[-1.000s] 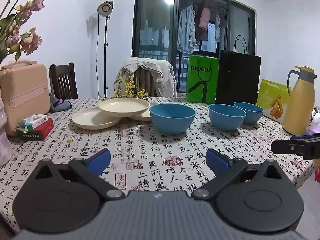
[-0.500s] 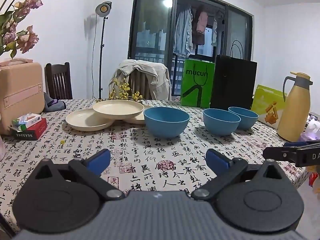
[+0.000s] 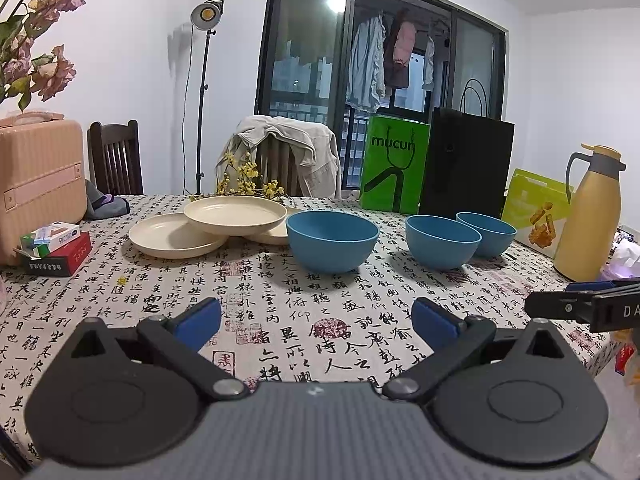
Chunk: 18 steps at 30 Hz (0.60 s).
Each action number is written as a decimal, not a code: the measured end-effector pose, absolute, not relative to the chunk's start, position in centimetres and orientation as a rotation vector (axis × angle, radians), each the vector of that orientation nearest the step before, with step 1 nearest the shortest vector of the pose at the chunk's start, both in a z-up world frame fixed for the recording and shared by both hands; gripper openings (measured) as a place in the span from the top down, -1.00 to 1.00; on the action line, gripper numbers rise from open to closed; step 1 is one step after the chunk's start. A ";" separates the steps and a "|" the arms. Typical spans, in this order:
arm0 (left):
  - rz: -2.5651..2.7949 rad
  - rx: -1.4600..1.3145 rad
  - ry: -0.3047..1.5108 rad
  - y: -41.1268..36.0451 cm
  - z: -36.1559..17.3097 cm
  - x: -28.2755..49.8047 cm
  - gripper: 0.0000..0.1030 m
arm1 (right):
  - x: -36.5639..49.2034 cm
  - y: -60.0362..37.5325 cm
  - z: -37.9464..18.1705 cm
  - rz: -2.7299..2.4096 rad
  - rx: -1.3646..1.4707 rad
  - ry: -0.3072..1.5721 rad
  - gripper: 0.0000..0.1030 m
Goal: Organize plates and bowls
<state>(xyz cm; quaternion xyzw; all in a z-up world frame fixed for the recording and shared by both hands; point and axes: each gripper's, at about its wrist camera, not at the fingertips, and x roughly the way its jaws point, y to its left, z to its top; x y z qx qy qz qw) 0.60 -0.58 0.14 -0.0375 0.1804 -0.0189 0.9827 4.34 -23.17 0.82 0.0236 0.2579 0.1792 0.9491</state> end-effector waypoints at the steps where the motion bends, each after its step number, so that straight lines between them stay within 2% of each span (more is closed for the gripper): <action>1: -0.037 -0.075 0.363 -0.6 0.1 0.6 -1.00 | 4.4 -23.2 0.8 0.365 0.048 0.525 -1.00; 18: -0.041 -0.078 0.356 -0.4 0.0 0.5 -1.00 | 4.5 -22.9 0.7 0.372 0.042 0.525 -1.00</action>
